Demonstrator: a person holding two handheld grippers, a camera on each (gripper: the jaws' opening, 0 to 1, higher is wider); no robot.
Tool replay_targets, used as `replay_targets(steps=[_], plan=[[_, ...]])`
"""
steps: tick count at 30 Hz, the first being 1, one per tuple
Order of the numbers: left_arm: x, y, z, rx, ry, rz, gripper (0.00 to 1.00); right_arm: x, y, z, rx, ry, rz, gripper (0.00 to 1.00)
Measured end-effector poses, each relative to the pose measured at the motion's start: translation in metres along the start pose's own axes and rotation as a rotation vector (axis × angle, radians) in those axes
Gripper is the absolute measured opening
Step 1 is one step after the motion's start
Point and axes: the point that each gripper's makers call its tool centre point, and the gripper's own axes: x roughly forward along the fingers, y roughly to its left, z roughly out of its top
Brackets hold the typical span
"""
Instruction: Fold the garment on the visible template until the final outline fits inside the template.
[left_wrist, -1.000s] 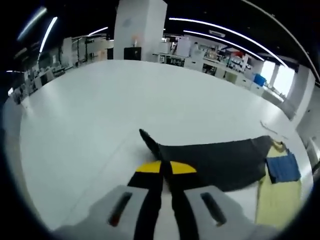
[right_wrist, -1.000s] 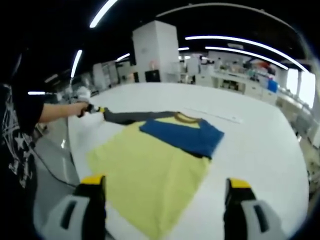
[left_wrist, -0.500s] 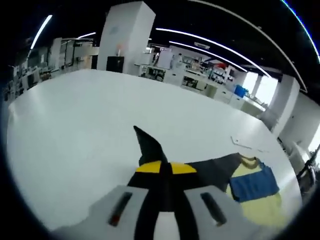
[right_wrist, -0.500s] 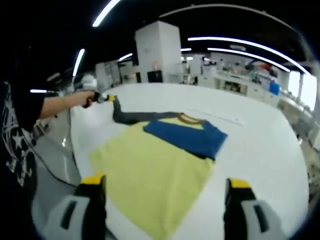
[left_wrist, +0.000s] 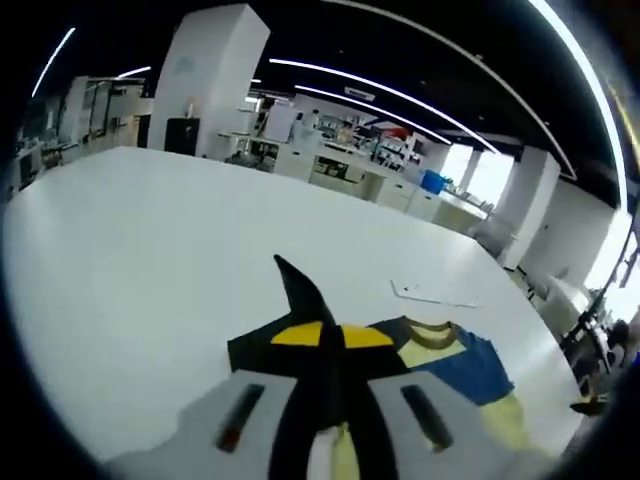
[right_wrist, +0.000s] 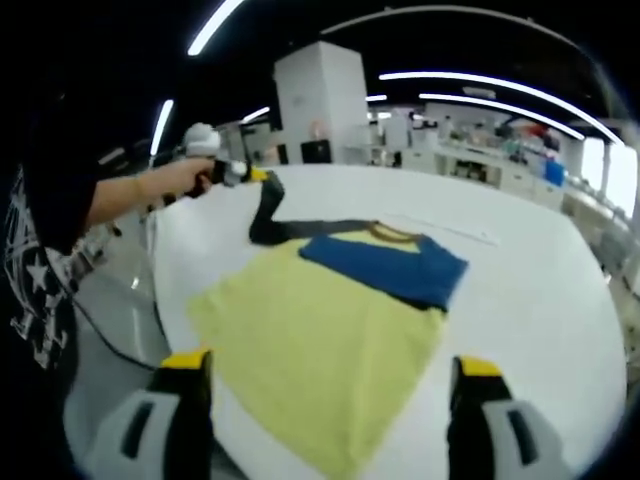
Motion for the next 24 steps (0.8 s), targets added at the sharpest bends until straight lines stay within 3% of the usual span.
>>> replay_targets(steps=[19,24], plan=[[0.017,-0.112,0.017,0.024,-0.031,-0.197,0.02,0.002,0.01,-0.007,-0.015,0.011,0.016,1.0],[0.022,-0.132,0.02,0.02,-0.03,-0.232,0.02,0.004,0.012,-0.009,-0.029,0.027,0.019,1.0]])
